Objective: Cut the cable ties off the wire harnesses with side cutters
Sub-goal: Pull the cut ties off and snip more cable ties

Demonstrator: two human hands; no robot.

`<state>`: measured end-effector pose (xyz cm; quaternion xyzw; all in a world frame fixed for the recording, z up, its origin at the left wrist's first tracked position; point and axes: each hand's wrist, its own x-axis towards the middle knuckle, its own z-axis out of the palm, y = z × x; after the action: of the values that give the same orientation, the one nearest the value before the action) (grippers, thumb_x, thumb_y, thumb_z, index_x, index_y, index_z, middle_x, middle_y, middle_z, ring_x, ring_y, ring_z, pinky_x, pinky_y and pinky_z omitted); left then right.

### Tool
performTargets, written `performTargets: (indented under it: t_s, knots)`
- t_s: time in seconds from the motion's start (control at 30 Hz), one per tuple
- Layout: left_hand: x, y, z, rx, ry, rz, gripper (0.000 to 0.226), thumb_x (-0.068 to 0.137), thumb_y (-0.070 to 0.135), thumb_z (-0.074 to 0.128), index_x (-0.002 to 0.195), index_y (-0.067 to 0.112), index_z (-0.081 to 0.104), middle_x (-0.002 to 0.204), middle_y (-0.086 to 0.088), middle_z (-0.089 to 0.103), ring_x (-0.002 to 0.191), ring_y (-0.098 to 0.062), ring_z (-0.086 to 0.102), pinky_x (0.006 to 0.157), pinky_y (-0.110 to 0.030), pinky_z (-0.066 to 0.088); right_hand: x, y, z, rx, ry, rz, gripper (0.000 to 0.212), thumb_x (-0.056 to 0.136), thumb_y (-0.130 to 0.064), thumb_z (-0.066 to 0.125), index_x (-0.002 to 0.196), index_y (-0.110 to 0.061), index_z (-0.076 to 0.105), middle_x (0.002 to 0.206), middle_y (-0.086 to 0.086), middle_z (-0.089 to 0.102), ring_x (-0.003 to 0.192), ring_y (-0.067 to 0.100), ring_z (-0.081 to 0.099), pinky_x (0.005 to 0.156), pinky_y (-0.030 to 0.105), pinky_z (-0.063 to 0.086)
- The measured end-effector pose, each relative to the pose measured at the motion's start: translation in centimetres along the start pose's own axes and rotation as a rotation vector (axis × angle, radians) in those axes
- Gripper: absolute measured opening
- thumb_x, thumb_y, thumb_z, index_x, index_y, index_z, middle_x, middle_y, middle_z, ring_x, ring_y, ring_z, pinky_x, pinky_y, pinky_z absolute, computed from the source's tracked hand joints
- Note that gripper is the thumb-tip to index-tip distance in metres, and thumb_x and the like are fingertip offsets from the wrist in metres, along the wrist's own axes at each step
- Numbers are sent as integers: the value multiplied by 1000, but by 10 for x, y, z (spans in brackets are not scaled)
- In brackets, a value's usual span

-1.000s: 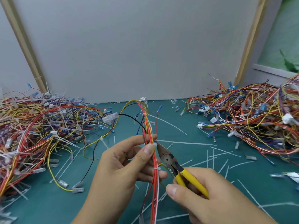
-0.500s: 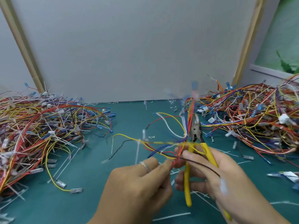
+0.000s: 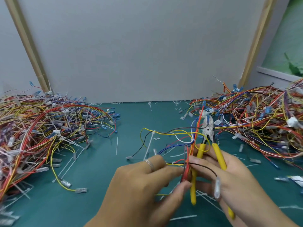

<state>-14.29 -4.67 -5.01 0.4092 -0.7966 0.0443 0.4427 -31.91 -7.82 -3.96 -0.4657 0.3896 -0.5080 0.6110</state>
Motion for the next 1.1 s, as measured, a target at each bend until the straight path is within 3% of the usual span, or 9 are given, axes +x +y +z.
performTargets:
  t_s: [0.1, 0.17, 0.3, 0.4, 0.5, 0.6, 0.7, 0.87, 1.1]
  knots:
    - [6, -7, -7, -138, 208, -211, 19, 91, 40, 59, 80, 27, 66, 69, 11, 57, 63, -7, 56, 60, -14, 43, 1, 1, -2, 4, 9, 2, 16, 58, -15, 71, 73, -13, 77, 72, 14, 69, 55, 22, 66, 47, 33, 56]
    - [10, -19, -12, -167, 334, -348, 8, 91, 34, 58, 94, 30, 63, 86, 13, 61, 83, -10, 61, 70, -18, 46, 1, 1, -2, -19, 5, -7, 16, 58, -17, 71, 73, -14, 77, 69, 14, 66, 57, 27, 64, 54, 47, 59]
    - [16, -32, -15, -79, 148, -335, 30, 92, 25, 57, 120, 29, 65, 124, 16, 58, 123, -2, 50, 101, -14, 35, 0, 0, -1, -79, 27, -12, 19, 57, -21, 73, 75, -15, 75, 68, 11, 66, 69, 32, 63, 88, 71, 49]
    - [15, -32, -16, -48, 38, -258, 14, 90, 26, 62, 94, 27, 75, 96, 21, 67, 100, 1, 60, 88, -12, 39, 2, 3, -5, -103, 55, 5, 8, 70, -10, 74, 77, -7, 71, 68, 16, 63, 69, 36, 57, 76, 69, 53]
    - [14, -32, -17, -103, 14, -297, 10, 87, 28, 64, 81, 31, 72, 74, 14, 63, 77, -9, 60, 70, -15, 40, 3, 2, -9, -89, 81, -10, 2, 80, -5, 70, 82, -4, 70, 70, 14, 66, 63, 26, 63, 58, 43, 59]
    - [13, -29, -17, -207, -4, -328, 12, 85, 25, 65, 84, 33, 74, 68, 7, 62, 65, -14, 58, 62, -18, 44, 1, -2, -9, -108, 51, -55, 2, 76, -16, 73, 78, -17, 74, 73, 4, 70, 67, 18, 64, 60, 36, 58]
    - [11, -24, -17, -423, -123, -411, 13, 85, 29, 65, 91, 34, 76, 64, 6, 59, 56, -14, 56, 54, -37, 52, 2, -2, -13, -132, 56, -72, 20, 89, -12, 65, 77, -23, 76, 74, 1, 71, 68, 17, 64, 60, 32, 58]
    - [12, -19, -18, -759, -345, -489, 11, 86, 28, 70, 89, 20, 77, 61, -2, 55, 51, -10, 55, 52, -20, 50, 2, -5, -15, -163, 66, -6, 10, 90, -12, 66, 95, -13, 75, 80, 12, 69, 72, 23, 67, 63, 33, 59]
    - [16, -26, -16, -954, 4, -735, 24, 66, 28, 74, 75, 6, 72, 57, -7, 53, 46, -19, 51, 52, -31, 55, 3, -10, -17, -205, 255, -87, 9, 90, -18, 66, 94, -16, 74, 86, 7, 75, 73, 20, 73, 76, 47, 61]
